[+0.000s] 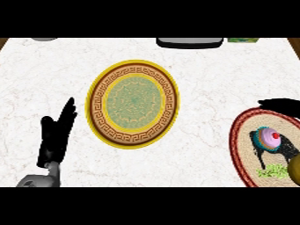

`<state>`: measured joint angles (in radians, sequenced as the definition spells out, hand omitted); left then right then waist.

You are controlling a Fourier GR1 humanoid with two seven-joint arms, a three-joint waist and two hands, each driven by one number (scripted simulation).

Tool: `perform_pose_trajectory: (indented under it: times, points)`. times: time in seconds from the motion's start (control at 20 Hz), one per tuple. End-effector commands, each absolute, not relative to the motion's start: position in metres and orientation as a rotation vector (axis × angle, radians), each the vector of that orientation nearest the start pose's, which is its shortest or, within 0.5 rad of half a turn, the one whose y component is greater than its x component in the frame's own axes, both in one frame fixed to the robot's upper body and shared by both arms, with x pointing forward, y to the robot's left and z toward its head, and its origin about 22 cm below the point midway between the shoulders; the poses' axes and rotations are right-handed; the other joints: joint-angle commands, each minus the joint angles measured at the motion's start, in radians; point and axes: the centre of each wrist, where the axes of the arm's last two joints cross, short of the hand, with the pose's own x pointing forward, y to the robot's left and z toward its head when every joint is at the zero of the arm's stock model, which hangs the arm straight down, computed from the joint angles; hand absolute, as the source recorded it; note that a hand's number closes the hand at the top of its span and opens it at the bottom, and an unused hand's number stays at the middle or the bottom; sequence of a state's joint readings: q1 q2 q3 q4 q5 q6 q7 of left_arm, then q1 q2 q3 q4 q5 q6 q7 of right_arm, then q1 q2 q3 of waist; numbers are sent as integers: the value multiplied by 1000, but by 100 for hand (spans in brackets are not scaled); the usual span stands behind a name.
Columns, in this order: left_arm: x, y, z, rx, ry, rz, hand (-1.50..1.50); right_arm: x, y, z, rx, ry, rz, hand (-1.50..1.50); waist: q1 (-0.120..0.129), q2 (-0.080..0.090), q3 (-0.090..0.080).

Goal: Pick the cupcake from the placemat and place it in the plate

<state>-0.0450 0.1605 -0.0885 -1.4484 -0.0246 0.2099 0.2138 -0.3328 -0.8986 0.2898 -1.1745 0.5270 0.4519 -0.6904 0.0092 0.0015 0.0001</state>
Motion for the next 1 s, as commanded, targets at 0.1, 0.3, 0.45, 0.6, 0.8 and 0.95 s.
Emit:
perform_pose_trajectory:
  times: [0.1,0.3,0.45,0.6,0.8,0.95]
  points:
    - [251,257,-4,243,-1288,-17,0,306,-393,82,-95,-1304,1676,-150,-5,-1,0]
    - [256,243,7,241,-1291,-44,0,323,-400,82,-105,-1298,1675,-150,1,0,0]
    - [234,253,-17,261,-1286,-38,0,309,-390,88,-78,-1261,1672,-150,-8,-3,0]
    - [258,245,-18,241,-1287,-50,0,318,-373,78,-79,-1274,1682,-150,-9,-1,0]
    - [257,256,-24,236,-1266,-30,0,320,-390,71,-85,-1250,1701,-150,-7,0,0]
    - [249,241,-2,234,-1283,-41,0,329,-389,43,-92,-1258,1675,-150,4,1,1]
